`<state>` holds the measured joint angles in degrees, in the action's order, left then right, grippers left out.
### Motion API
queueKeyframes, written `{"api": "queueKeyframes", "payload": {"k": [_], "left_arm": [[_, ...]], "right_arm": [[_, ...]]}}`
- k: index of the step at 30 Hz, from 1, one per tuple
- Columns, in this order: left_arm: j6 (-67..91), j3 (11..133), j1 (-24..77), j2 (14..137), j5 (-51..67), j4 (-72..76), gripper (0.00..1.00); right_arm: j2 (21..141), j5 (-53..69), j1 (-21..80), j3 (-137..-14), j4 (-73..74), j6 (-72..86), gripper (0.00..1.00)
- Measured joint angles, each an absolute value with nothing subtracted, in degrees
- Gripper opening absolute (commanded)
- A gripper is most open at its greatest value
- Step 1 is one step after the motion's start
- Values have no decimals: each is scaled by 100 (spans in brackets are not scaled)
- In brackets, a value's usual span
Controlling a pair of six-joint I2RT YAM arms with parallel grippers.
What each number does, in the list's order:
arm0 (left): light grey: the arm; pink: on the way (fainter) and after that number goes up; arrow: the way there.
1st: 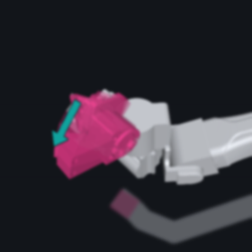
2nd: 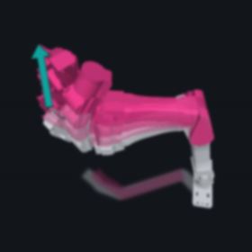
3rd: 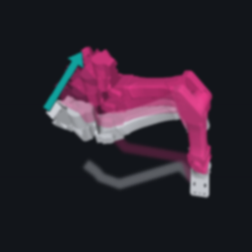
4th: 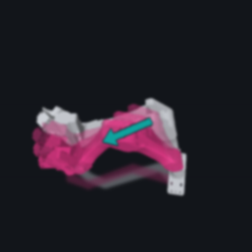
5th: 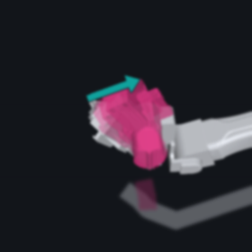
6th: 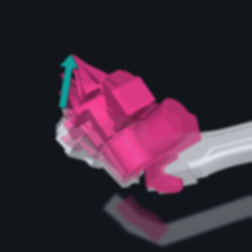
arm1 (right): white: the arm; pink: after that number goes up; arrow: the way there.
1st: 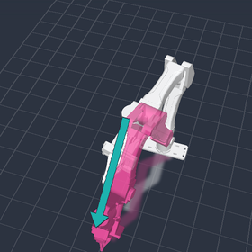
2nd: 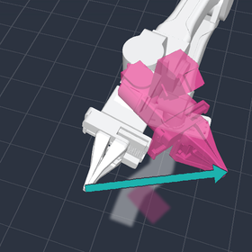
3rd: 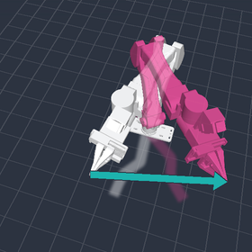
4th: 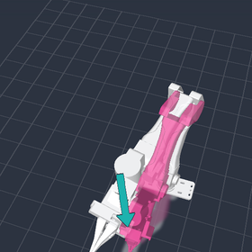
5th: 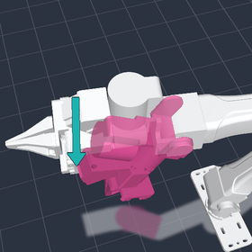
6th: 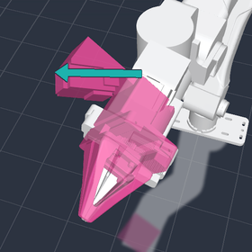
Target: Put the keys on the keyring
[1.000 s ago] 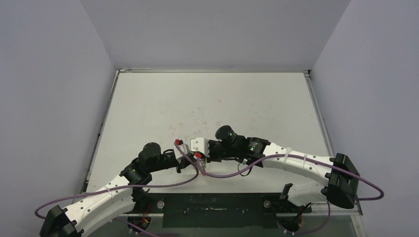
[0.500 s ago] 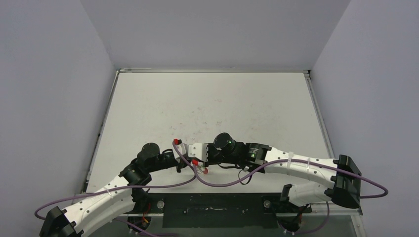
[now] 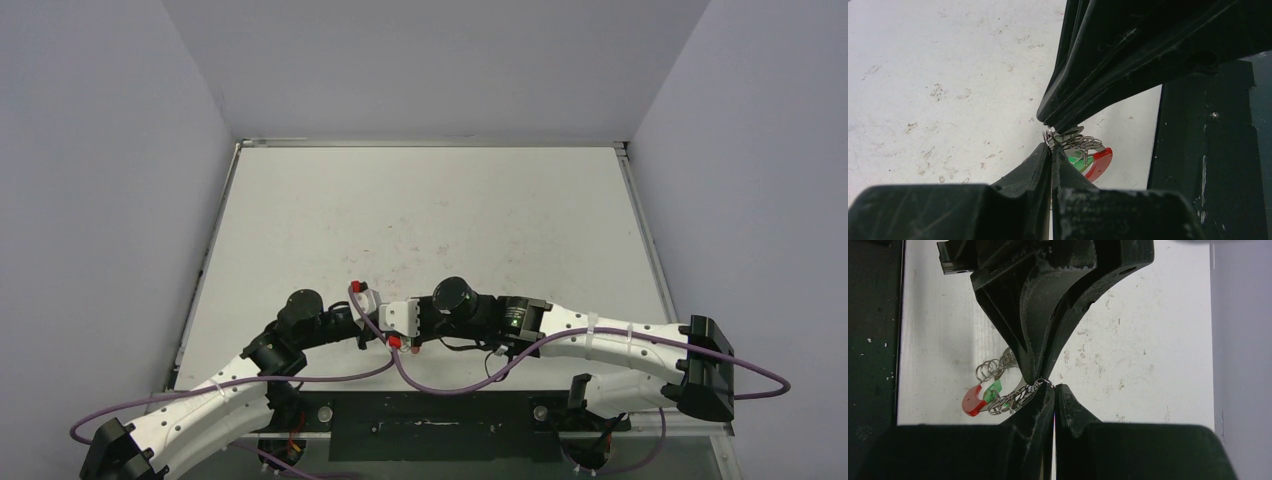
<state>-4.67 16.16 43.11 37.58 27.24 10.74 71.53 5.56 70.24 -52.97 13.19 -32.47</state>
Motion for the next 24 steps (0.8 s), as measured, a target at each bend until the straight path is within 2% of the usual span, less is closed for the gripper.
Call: {"api": "queueKeyframes", "payload": {"k": [24], "left_arm": [[-438,1616,4309,3756,2720,1100,0]], "right_arm": [[7205,-183,7234,-5238,1282,-3387,0]]}}
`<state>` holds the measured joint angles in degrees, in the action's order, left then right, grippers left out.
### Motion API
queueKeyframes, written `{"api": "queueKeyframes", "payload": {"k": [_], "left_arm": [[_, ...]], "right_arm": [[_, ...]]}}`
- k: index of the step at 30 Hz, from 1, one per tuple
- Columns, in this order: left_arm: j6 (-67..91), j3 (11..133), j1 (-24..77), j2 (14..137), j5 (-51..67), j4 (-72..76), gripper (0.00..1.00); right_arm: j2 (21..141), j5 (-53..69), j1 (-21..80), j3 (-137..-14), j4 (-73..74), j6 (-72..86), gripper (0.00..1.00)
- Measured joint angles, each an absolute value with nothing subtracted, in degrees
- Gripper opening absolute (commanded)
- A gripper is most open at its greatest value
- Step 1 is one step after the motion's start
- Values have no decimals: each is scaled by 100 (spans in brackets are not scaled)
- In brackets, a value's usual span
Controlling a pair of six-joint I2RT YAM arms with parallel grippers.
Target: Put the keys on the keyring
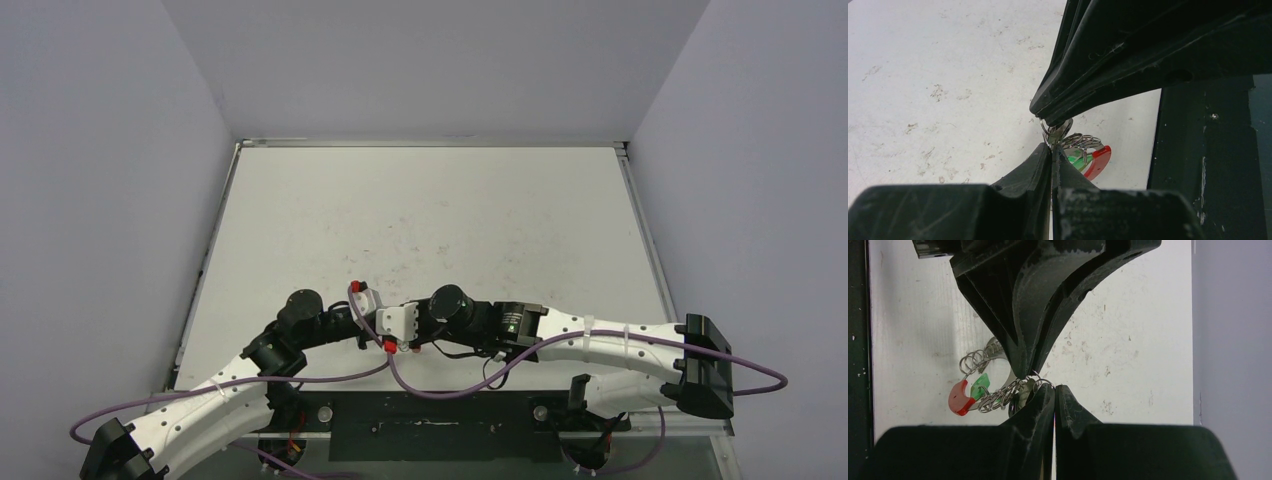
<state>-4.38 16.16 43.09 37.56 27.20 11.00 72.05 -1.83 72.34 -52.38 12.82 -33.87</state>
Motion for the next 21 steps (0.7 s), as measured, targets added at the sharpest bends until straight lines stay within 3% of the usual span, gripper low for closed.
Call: {"api": "queueKeyframes", "payload": {"k": [21], "left_arm": [[-322,1557,4309,3754,2674,1253,0]], "right_arm": [[7360,-755,7472,-5238,1284,-3437,0]]}}
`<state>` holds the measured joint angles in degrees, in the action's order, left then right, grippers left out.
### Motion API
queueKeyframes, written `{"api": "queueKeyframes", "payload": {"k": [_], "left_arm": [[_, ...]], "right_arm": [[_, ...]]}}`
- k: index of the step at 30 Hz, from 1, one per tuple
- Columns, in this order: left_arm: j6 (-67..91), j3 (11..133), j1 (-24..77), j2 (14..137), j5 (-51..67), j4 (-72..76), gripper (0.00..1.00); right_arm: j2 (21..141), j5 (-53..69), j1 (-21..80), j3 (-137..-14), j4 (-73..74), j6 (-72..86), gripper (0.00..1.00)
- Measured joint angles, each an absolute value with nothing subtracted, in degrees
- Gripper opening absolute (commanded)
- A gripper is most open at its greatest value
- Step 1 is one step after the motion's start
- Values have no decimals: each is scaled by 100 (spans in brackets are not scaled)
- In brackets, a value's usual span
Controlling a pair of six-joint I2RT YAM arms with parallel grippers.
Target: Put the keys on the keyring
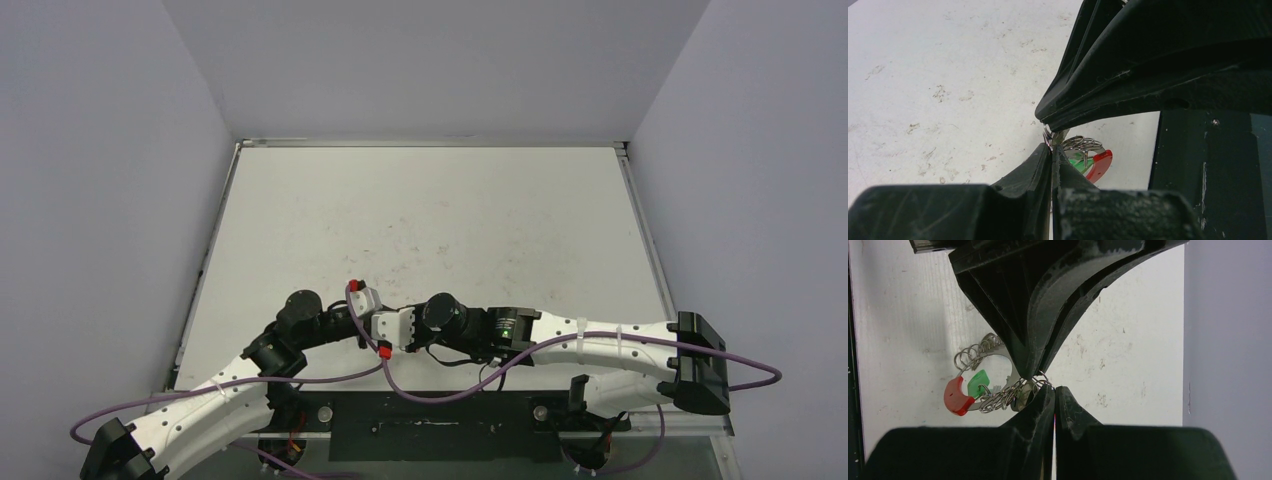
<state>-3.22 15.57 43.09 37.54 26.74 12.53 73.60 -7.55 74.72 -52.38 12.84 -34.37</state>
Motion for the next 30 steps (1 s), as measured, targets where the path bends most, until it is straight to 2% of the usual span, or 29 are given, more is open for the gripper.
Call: {"api": "queueKeyframes", "payload": {"k": [30], "left_arm": [[-281,1485,4309,3750,2633,1308,0]], "right_arm": [[7511,-1393,7647,-5028,1002,-3365,0]]}}
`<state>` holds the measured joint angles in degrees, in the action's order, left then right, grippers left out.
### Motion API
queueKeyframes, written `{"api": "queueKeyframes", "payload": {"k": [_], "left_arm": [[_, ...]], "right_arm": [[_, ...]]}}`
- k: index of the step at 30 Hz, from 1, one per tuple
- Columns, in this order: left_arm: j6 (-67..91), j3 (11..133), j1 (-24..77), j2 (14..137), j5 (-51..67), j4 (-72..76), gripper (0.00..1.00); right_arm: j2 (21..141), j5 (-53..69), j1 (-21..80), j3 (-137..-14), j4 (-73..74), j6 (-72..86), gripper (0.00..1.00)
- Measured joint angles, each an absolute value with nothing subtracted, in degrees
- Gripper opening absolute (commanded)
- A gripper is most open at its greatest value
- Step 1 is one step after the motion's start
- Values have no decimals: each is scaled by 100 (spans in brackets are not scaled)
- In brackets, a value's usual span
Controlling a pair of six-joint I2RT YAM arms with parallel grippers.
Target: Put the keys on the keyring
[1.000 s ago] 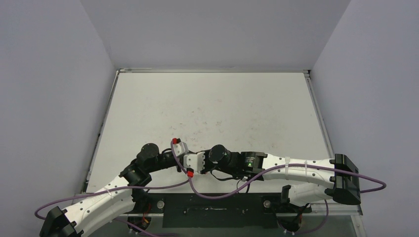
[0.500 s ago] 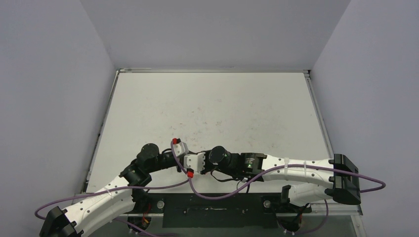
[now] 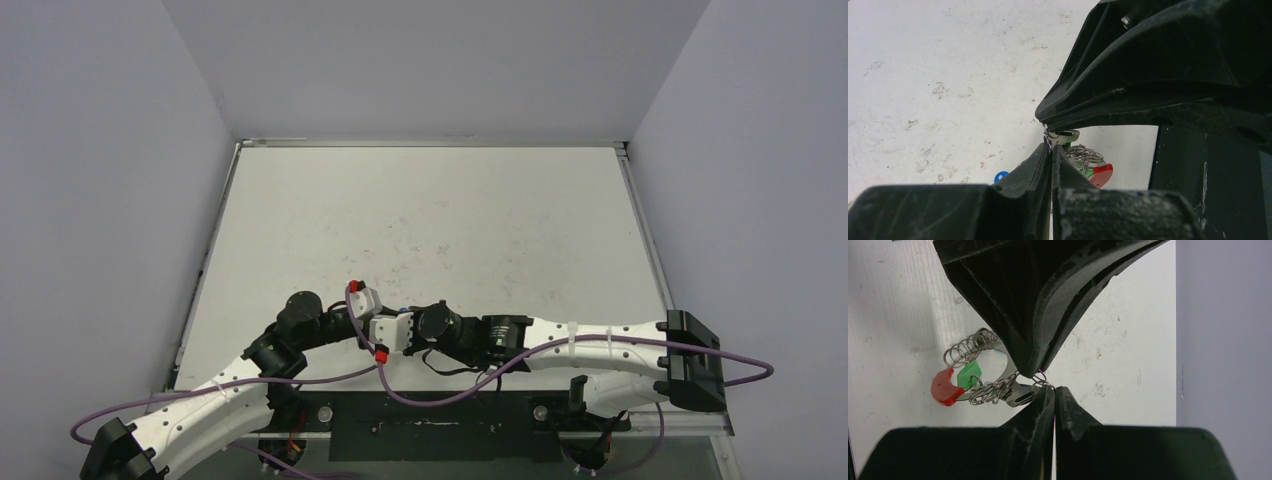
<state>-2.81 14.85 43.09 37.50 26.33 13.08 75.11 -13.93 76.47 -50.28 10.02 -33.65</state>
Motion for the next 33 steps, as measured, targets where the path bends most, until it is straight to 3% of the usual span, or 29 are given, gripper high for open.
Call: {"api": "queueKeyframes", "payload": {"k": [24,25,31,33], "left_arm": [[-156,1472,4309,3745,2596,1358,0],[-150,1472,4309,3743,2596,1358,0],[-115,1468,4309,3717,2596,1376,0],[-113,1441,4309,3691,2600,1431,0]], "right_arm": [[7345,-1857,7660,-4536,530,-3124,0],[7321,-1844,7660,-4508,497,-3114,4],[6965,-1490,7542,-4130,272,-2971,60],[6726,-1120,7347,-3940,130,-2917,65]]}}
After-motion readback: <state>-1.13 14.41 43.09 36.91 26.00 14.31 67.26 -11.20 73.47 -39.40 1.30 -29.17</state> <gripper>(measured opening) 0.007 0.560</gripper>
